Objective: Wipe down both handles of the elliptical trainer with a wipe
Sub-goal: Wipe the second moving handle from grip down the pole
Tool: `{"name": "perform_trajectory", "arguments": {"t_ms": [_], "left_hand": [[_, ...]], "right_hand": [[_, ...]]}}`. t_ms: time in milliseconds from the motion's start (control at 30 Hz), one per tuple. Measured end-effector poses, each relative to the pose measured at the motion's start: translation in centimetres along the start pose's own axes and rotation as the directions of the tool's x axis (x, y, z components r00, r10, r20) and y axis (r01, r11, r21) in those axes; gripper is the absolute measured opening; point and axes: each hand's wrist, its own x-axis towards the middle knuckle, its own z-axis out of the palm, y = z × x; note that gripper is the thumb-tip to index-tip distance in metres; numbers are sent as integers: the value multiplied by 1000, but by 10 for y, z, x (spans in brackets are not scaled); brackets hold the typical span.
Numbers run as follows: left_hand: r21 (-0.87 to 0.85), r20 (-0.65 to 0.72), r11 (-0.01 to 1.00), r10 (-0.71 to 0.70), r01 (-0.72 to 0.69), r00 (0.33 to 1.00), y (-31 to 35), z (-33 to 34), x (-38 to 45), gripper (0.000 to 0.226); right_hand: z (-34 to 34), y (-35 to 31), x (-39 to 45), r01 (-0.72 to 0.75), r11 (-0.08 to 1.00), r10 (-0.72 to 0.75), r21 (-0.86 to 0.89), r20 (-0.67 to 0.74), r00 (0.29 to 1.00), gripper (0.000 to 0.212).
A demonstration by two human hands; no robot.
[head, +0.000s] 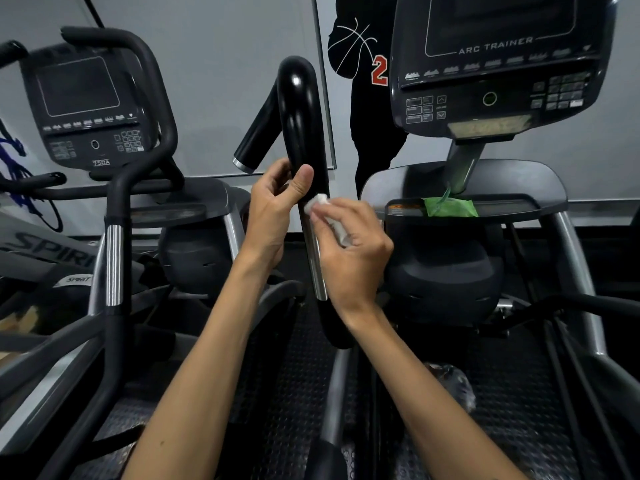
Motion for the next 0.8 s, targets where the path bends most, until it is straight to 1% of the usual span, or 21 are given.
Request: {"name": "perform_trajectory", "arguments": {"t_ms": [133,200,267,333,400,467,533,600,633,667,733,800], "left_hand": [[8,1,1000,4,-4,1000,-1,1,0,37],[0,2,1000,7,-7,1000,-2,1,0,40],[-11,4,1000,7,-7,1000,-4,1,0,37],[-17,5,1000,9,-9,1000,-3,1,-1,32],[-6,0,1000,23,-23,1000,-2,1,-1,29],[-4,1,999,32,-32,999,-2,2,-2,20],[-4,12,1000,27,-27,1000,-2,2,-2,11],[-8,13,1000,25,-25,1000,-3,2,-2,12],[-12,10,999,30,-30,1000,-3,2,-2,14],[-11,8,999,37,-37,999,-3,2,-3,16],[-6,4,999,49,-49,999,-3,2,-3,18],[-12,7,999,46,-46,999,-3,3,-3,17]], "right_hand": [[0,6,10,-40,999,41,23,-41,998,9],[4,-1,12,8,1000,-8,-7,-49,999,10],[5,-3,3,72,996,-73,-55,-17,997,12],[0,3,-6,99,992,-99,-76,7,995,12],[-2,8,-2,25,999,-27,-44,-29,999,11],[1,5,8,-27,1000,27,-3,-68,997,11],[5,-1,9,24,999,-25,-27,-55,998,11],[3,-2,-1,99,993,-100,-67,-5,995,11],[1,1,-5,104,992,-104,-70,4,995,11],[-2,5,-6,74,995,-74,-62,-6,997,11],[-3,9,2,-30,999,29,-18,-54,998,11],[1,4,13,-71,997,73,28,-76,994,10]]}}
